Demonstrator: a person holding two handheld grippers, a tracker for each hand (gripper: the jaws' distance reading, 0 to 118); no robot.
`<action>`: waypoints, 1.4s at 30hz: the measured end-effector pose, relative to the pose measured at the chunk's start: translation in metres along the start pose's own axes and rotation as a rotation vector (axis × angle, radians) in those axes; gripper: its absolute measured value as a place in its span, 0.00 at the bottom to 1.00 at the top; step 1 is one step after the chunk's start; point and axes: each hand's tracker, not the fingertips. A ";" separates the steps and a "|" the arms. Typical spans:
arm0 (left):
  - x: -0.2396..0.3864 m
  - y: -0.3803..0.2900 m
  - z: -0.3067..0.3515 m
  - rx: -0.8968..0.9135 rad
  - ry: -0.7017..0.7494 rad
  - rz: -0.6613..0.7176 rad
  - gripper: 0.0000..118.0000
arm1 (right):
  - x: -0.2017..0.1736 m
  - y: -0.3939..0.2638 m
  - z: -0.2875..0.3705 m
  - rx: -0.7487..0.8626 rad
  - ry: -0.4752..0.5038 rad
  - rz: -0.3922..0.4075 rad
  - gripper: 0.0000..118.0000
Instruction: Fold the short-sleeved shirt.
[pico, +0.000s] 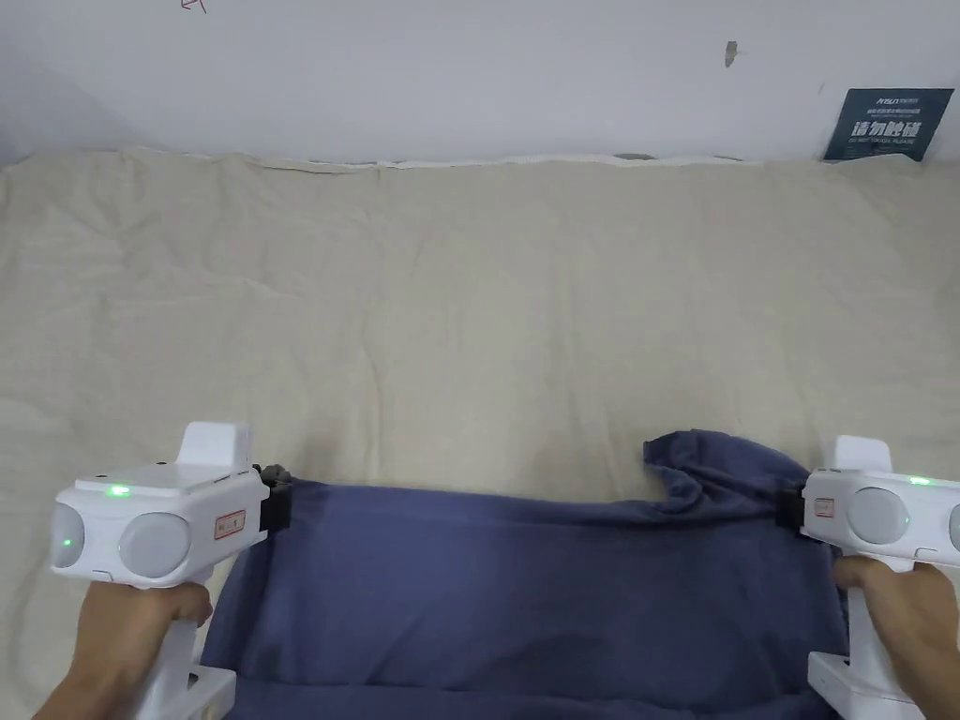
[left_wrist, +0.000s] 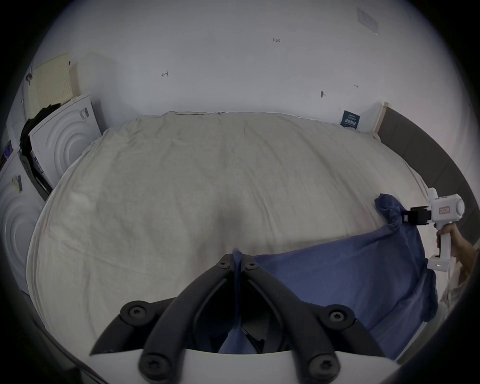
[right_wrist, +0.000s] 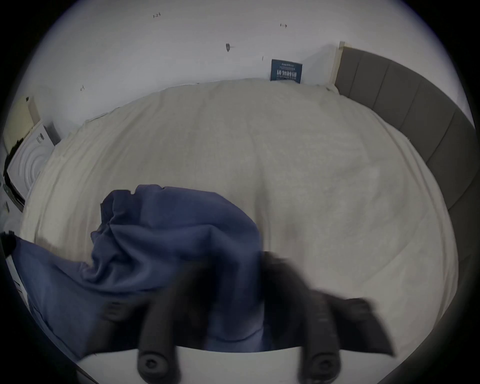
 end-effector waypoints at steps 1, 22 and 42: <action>0.001 -0.001 0.001 0.000 0.006 0.011 0.03 | 0.000 -0.001 0.007 0.001 0.055 0.002 0.02; -0.017 -0.116 0.127 -0.004 0.067 0.133 0.03 | 0.044 -0.156 0.229 0.297 0.259 -0.012 0.02; 0.010 -0.163 0.150 0.006 0.070 0.216 0.99 | 0.047 -0.207 0.224 0.271 0.129 -0.056 0.89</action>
